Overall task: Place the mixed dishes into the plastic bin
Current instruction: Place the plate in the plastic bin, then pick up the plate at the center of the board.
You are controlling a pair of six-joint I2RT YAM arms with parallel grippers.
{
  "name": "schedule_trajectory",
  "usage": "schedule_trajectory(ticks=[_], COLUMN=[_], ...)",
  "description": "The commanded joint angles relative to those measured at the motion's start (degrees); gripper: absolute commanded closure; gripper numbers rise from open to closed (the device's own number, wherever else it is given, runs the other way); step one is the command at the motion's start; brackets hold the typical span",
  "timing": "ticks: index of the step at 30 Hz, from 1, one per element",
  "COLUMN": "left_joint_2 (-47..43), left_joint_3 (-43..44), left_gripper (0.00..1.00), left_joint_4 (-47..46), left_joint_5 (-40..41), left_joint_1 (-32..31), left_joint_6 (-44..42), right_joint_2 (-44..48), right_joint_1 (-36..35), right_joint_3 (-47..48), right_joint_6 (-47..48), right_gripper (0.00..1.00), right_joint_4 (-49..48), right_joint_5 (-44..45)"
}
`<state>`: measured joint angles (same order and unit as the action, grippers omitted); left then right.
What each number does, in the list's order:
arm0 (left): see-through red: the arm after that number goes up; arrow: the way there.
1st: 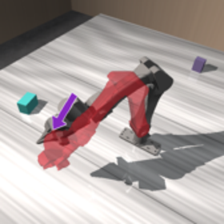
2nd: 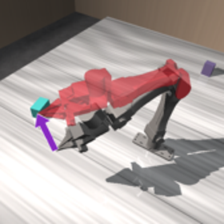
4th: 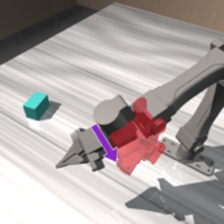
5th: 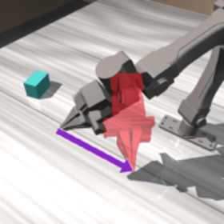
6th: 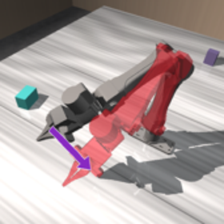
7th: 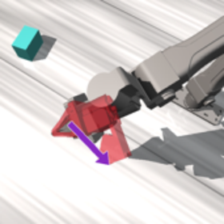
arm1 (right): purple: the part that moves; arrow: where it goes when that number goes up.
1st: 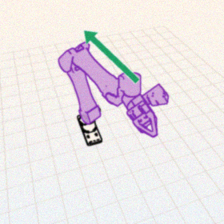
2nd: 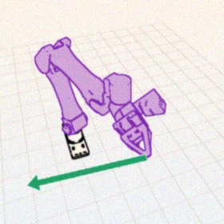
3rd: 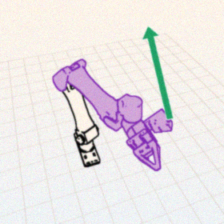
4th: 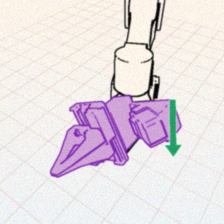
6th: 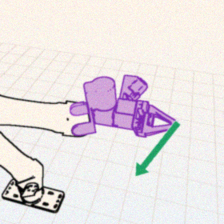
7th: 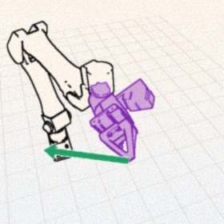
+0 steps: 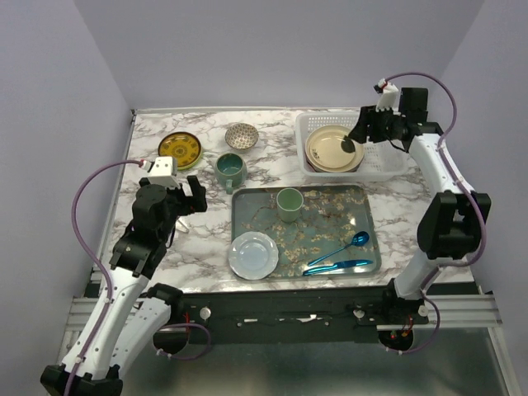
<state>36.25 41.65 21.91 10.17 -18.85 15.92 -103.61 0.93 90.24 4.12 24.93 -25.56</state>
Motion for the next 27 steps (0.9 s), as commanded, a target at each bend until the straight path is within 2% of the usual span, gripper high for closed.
schedule_trajectory(ticks=[1,5,6,11,12,18,20,27], left_joint_2=[1.7,5.1,5.9,12.5,13.6,24.0,28.3,41.0], left_joint_3=[0.0,0.0,0.0,0.1,0.2,1.8,3.0,11.9], left_gripper=[0.01,0.01,0.01,0.01,0.01,0.01,0.01,0.02], left_joint_4=[-3.3,-5.5,-6.1,-11.8,-12.8,-18.2,-18.7,-18.9], left_joint_5=[-8.8,-15.9,-19.3,-26.5,-27.8,-27.8,-27.2,-27.0], left_joint_1=[5.9,11.3,12.2,16.5,16.9,21.0,22.4,27.4], left_joint_6=[2.6,6.1,7.9,14.7,16.2,26.4,28.3,26.8], right_joint_2=[11.7,19.3,20.9,30.1,33.2,42.3,44.4,47.4], right_joint_1=[0.1,0.1,0.1,0.1,0.1,0.1,0.1,0.1], right_joint_3=[-5.0,-8.1,-8.8,-14.9,-16.5,-29.4,-30.6,-32.5], right_joint_6=[9.0,9.5,9.7,10.2,10.1,10.5,10.9,11.8], right_gripper=[0.33,0.3,0.3,0.3,0.27,0.22,0.22,0.22], right_joint_4=[4.2,4.2,4.2,3.1,2.6,-4.0,-4.5,-4.5], right_joint_5=[-17.7,-23.9,-24.4,-28.1,-28.6,-32.9,-33.8,-35.7])
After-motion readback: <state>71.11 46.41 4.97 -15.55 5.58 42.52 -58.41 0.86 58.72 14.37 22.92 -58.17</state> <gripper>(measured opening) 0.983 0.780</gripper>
